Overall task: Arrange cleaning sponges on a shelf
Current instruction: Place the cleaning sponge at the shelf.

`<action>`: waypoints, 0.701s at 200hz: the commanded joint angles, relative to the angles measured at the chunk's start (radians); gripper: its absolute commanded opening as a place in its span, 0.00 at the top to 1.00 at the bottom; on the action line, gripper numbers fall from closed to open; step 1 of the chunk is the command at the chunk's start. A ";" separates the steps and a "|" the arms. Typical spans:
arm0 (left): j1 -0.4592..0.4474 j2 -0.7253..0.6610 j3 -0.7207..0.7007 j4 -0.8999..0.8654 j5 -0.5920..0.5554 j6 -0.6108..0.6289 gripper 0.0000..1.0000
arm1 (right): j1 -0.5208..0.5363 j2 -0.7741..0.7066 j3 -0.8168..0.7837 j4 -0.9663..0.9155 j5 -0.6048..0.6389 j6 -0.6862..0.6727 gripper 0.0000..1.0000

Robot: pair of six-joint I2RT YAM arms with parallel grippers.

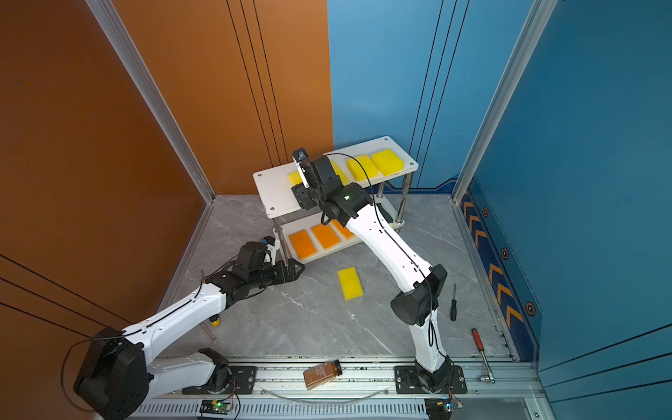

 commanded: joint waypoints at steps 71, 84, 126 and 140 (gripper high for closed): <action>-0.003 -0.016 -0.007 -0.019 -0.002 0.015 0.02 | 0.021 -0.001 0.015 -0.001 0.067 -0.010 0.15; -0.004 -0.017 -0.007 -0.021 -0.001 0.016 0.02 | 0.023 -0.009 0.015 -0.002 0.074 -0.014 0.13; -0.003 -0.019 -0.005 -0.022 -0.002 0.015 0.02 | 0.023 -0.050 0.015 0.000 0.081 -0.039 0.12; -0.003 -0.017 -0.006 -0.022 -0.002 0.016 0.02 | 0.022 -0.067 0.015 0.000 0.072 -0.048 0.11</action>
